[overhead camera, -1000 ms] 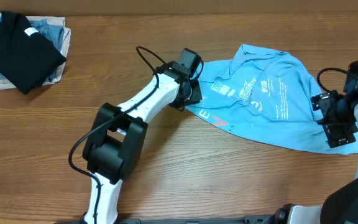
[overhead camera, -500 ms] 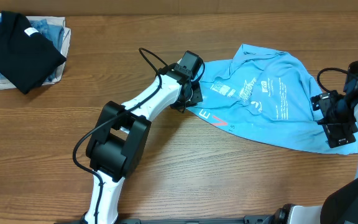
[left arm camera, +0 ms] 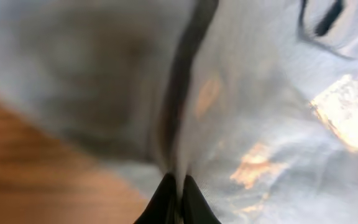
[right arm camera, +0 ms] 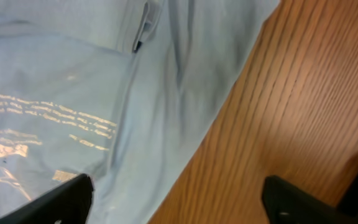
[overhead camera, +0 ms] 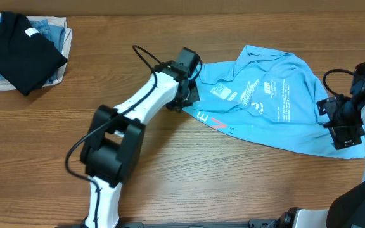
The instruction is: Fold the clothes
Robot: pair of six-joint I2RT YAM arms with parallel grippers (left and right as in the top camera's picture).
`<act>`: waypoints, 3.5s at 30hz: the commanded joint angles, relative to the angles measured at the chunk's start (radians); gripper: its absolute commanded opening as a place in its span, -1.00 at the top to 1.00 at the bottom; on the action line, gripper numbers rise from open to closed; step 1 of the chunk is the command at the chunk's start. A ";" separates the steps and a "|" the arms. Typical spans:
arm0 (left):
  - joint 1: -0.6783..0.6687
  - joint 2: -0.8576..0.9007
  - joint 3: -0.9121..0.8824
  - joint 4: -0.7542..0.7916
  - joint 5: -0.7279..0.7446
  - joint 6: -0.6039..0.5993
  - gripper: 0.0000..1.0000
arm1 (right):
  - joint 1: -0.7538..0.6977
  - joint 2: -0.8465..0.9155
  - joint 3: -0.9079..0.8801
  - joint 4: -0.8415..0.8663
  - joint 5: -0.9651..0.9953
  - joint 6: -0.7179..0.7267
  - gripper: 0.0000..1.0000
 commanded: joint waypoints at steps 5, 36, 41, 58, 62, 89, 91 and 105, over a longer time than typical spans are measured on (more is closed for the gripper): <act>0.038 -0.238 0.028 -0.109 -0.107 -0.003 0.92 | 0.003 0.002 -0.004 -0.022 -0.056 -0.056 -0.71; 0.052 -0.151 0.025 -0.263 -0.188 0.004 0.77 | 0.003 0.003 -0.364 0.321 -0.164 -0.047 -0.97; 0.052 -0.088 0.025 -0.254 -0.179 0.004 0.56 | 0.005 0.003 -0.364 0.412 -0.187 -0.133 -0.99; 0.052 -0.004 0.025 -0.266 -0.055 0.019 -0.10 | 0.058 0.003 -0.364 0.481 -0.212 -0.225 -1.00; 0.066 -0.004 0.025 -0.289 -0.055 0.019 -0.06 | 0.068 0.003 -0.364 0.484 -0.211 -0.225 -1.00; 0.078 -0.004 0.025 -0.263 -0.107 0.056 -0.96 | 0.081 0.172 -0.364 0.630 -0.041 -0.237 -0.38; 0.078 -0.004 0.025 -0.263 -0.107 0.056 -0.98 | 0.081 0.171 -0.362 0.634 -0.029 -0.237 -0.17; 0.078 -0.004 0.025 -0.257 -0.107 0.056 -0.99 | 0.080 0.171 -0.274 0.644 0.042 -0.233 0.91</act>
